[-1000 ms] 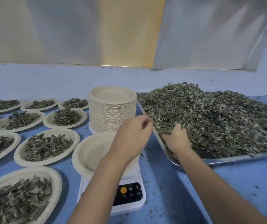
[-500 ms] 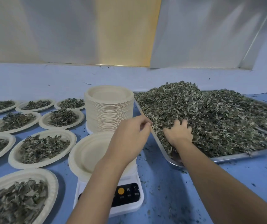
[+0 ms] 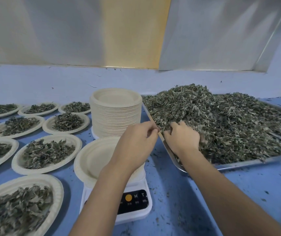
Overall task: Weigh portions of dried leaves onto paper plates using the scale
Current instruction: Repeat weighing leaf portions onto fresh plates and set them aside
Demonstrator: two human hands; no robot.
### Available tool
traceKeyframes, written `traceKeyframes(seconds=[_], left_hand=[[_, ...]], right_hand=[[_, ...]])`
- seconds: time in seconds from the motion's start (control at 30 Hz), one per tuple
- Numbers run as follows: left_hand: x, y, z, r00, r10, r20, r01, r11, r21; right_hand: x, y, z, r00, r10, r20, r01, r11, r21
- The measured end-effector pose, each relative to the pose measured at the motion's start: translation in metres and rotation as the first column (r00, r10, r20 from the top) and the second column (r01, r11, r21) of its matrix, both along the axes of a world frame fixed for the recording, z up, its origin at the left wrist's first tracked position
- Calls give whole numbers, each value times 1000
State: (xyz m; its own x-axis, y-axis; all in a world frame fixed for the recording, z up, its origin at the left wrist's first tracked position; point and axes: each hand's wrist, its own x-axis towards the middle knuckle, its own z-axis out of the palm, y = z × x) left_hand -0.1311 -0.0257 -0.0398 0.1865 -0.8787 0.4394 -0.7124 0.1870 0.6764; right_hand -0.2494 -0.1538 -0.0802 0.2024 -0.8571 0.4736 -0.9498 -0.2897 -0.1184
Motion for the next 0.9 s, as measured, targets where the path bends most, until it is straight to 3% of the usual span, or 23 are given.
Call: traceKeyframes(seconds=[0.17,0.27,0.33,0.47,0.53,0.7,0.9], left_hand=[[2,1,0,1000,-4,-8,4,1000,3],[3,2,0,1000,-10,2,10,1000,2],[3,2,0,1000,-13,7,13,1000,-3],[4,1,-1,1000,-7,10,7,1000,-3],[4,0,-2,1000,0,9,0,1000,-3],[5,-1,-3,1000,-7,20,7,1000,2],[6,-1,-4,1000,-8,21,7,1000,11]], right_hand=[[-2,-1,0,983,126,132,-117,990,-72],[-4,-4,0,991,85,101,-77,994,-75],[-6,-8,-1,999,32,-4,-31,999,14],[-8,-12,-6,995,23,-99,14,935,354],[-6,-10,-6,992,14,-123,33,927,373],[-4,-5,-1,996,-52,-69,64,982,178],[-5,-9,-6,975,-36,-221,128,899,418]])
